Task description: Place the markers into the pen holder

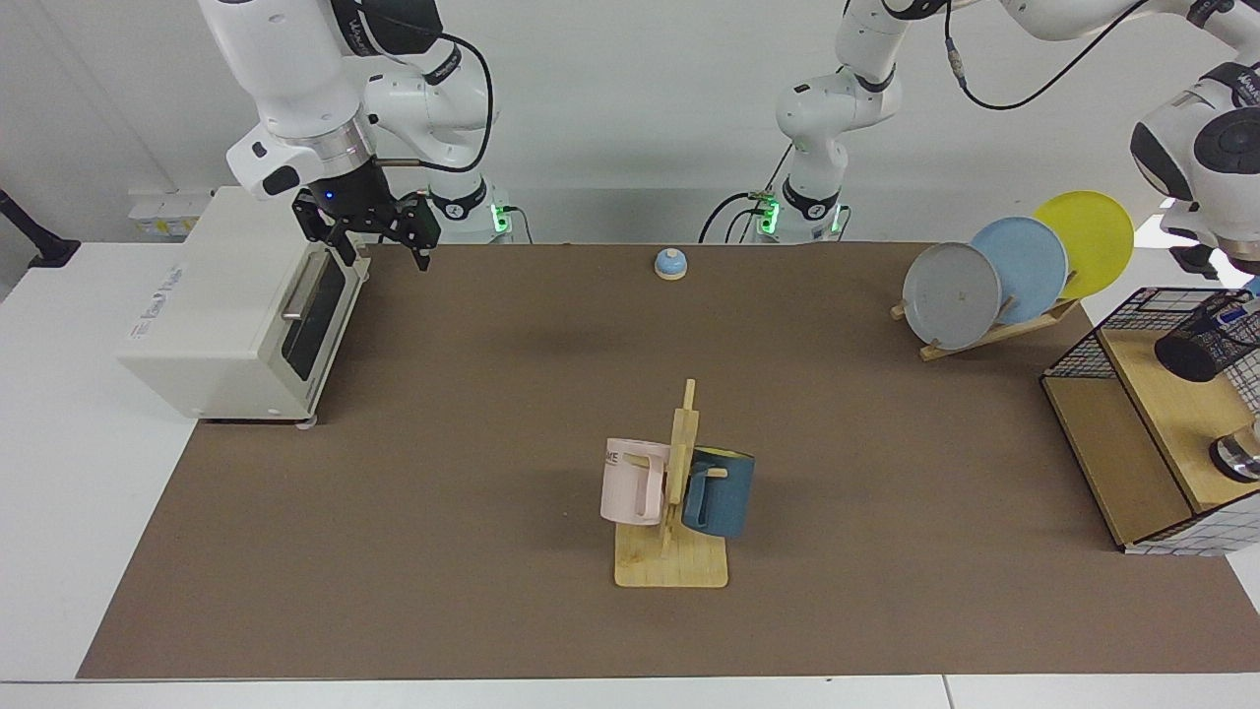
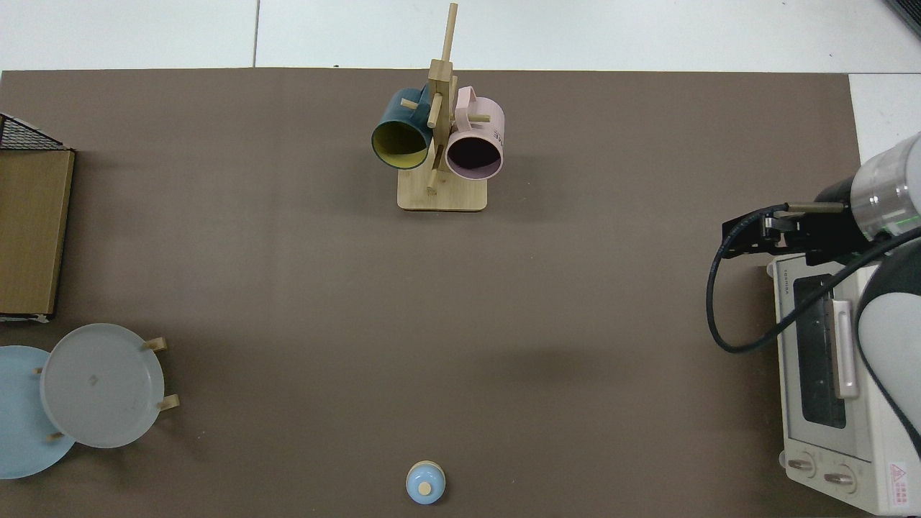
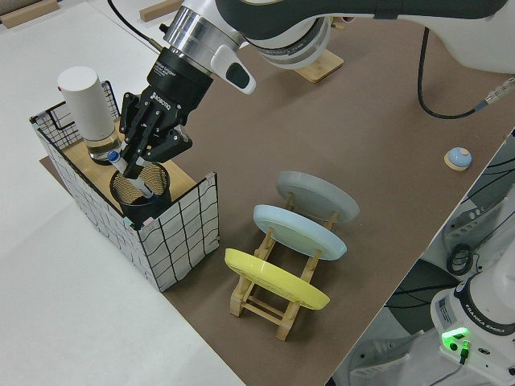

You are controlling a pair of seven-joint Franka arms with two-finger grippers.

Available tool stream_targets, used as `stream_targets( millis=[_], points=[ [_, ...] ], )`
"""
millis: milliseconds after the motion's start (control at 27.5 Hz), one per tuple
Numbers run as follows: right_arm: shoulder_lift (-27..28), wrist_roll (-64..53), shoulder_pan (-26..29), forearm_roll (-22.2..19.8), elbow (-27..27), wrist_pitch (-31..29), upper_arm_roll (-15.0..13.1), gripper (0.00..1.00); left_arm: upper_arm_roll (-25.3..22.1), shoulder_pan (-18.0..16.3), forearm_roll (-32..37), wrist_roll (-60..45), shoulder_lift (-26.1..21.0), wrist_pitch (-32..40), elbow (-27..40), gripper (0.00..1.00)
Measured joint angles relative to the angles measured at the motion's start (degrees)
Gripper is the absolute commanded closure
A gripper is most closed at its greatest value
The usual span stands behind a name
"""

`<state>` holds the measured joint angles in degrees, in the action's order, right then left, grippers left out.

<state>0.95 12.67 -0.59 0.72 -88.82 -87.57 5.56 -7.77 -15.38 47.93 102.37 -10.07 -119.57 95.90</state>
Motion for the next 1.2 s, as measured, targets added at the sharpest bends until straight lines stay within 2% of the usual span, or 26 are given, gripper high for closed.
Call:
stream_targets(
  millis=[727,1200],
  points=[
    [0.0,0.0,0.0,0.0,0.0,0.0,0.1,0.00,0.0,0.0,-2.1,0.0,0.4,-0.2,1.3,1.00],
    [0.0,0.0,0.0,0.0,0.0,0.0,0.1,0.00,-0.1,-1.6,-2.1,-0.1,0.4,-2.5,3.0,1.00]
  ],
)
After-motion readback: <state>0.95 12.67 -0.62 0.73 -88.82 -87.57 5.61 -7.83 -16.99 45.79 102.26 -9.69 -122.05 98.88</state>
